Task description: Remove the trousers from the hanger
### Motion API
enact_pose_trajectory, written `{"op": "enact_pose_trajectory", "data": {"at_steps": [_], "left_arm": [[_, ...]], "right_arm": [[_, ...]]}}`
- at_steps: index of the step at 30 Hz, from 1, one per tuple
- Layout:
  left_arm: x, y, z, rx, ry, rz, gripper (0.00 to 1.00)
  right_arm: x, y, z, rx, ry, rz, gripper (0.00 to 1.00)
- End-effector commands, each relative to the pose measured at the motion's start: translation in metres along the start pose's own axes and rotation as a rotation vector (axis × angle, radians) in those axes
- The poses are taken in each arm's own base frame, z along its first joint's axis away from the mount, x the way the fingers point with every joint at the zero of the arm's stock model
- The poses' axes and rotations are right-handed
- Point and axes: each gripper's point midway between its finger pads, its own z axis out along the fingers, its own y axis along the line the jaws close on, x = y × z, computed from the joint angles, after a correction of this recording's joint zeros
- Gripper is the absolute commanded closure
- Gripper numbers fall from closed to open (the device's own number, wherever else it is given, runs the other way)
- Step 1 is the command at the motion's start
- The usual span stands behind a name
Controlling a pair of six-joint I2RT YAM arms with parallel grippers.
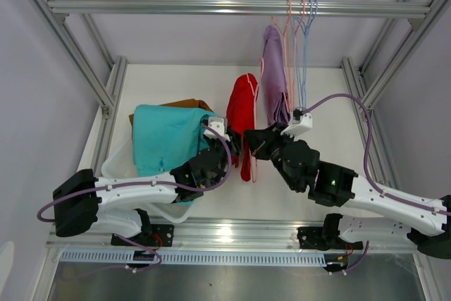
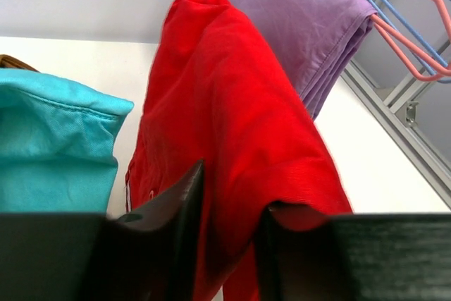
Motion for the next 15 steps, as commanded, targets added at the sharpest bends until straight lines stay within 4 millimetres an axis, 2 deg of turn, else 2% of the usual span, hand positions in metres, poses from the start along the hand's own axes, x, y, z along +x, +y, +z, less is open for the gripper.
{"op": "enact_pose_trajectory", "data": {"at_steps": [1, 8, 15], "left_arm": [[-0.036, 0.002, 0.009, -0.035, -0.090, -0.151, 0.59], [-0.023, 0.003, 0.010, -0.038, -0.087, -0.180, 0.52], [-0.013, -0.007, 0.008, 0.009, -0.060, -0.209, 0.53]], "right_arm": [[-0.022, 0.032, -0.013, -0.099, -0.035, 0.112, 1.00], [-0.019, 0.044, -0.011, -0.117, -0.032, 0.119, 1.00], [-0.020, 0.045, -0.007, -0.108, -0.047, 0.109, 1.00]]}}
